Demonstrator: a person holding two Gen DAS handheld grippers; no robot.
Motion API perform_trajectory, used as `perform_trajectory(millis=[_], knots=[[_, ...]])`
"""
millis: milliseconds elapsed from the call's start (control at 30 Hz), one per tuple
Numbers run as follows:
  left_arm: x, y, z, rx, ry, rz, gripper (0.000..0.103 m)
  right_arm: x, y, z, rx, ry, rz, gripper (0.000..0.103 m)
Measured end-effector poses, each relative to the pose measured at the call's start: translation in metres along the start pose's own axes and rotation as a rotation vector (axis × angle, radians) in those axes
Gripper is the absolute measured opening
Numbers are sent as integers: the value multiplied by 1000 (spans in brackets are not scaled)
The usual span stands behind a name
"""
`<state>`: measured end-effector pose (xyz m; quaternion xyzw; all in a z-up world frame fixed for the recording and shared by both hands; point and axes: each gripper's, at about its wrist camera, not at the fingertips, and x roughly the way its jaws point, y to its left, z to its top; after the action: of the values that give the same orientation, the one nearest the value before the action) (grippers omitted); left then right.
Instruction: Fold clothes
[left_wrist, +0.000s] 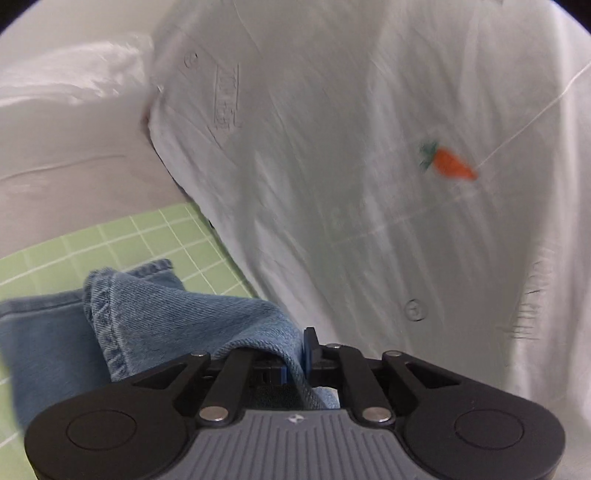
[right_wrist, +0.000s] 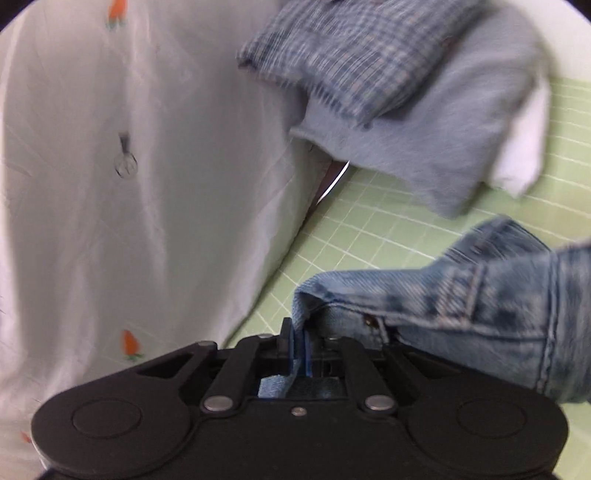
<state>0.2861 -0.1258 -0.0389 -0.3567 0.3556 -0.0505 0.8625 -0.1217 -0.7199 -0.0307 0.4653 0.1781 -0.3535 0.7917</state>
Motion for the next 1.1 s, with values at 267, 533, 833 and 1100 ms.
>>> perform_trajectory(millis=[267, 533, 833, 1100], knots=[[-22, 8, -41, 203, 21, 233, 61, 23, 26, -34, -143, -9, -121, 100], [-58, 66, -80, 173, 121, 416, 64, -39, 3, -120, -134, 28, -314, 102], [-40, 67, -85, 195, 134, 445, 67, -21, -14, -137, -19, 91, -333, 102], [-33, 67, -79, 182, 99, 461, 0, 9, -5, -136, -83, 116, -517, 93]])
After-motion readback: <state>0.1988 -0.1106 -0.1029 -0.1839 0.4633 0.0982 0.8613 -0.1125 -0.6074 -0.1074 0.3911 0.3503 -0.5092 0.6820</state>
